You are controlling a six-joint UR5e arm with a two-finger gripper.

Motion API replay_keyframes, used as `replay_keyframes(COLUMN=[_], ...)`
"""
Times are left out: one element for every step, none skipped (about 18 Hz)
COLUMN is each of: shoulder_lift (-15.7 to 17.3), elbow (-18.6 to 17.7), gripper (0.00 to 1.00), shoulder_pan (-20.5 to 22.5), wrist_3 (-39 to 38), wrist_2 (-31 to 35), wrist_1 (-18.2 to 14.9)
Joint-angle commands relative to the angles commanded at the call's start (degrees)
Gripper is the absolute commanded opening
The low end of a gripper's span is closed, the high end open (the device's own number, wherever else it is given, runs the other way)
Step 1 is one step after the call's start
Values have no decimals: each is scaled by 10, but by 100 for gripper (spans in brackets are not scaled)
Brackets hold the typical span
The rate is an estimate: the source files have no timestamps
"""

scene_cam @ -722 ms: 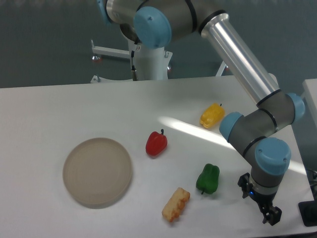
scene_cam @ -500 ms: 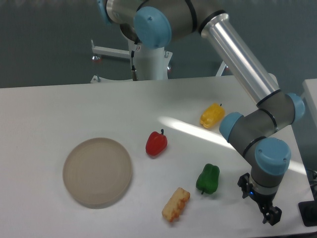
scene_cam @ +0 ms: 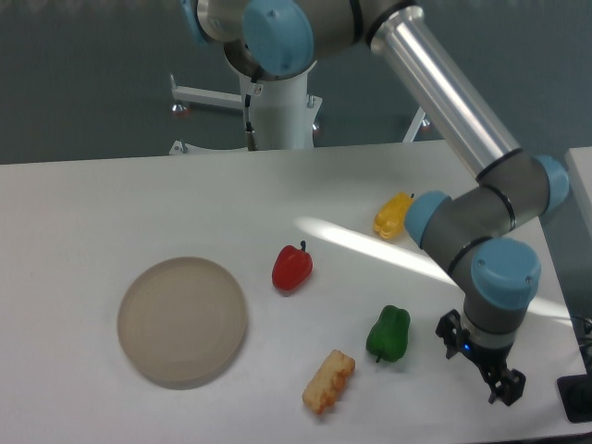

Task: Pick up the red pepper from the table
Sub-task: 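Move the open gripper over the red pepper and lower it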

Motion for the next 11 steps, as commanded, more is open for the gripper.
replay_keyframes(shoulder_lift=[20,40,59,75,91,108,126,150,164,173,184], elbow=[-26,-53,-76,-97,-115,-139,-163,-196,-215,-232,-251], gripper=[100,100,100,100,100,100,100,100,100,100,100], shoulder_pan=[0,0,0,0,1,1,1,0,-2,-3,-5], wrist_3=[-3,-15,-29,-39,-47,-61,-76,-100,-118,-139,-156], wrist_2=[-4,-8,-12,-25,-38,-41,-43,-44,-43,-42,-44], wrist_1=[-2,-1,-1,-1,-2,-1,2,3,3,3,3])
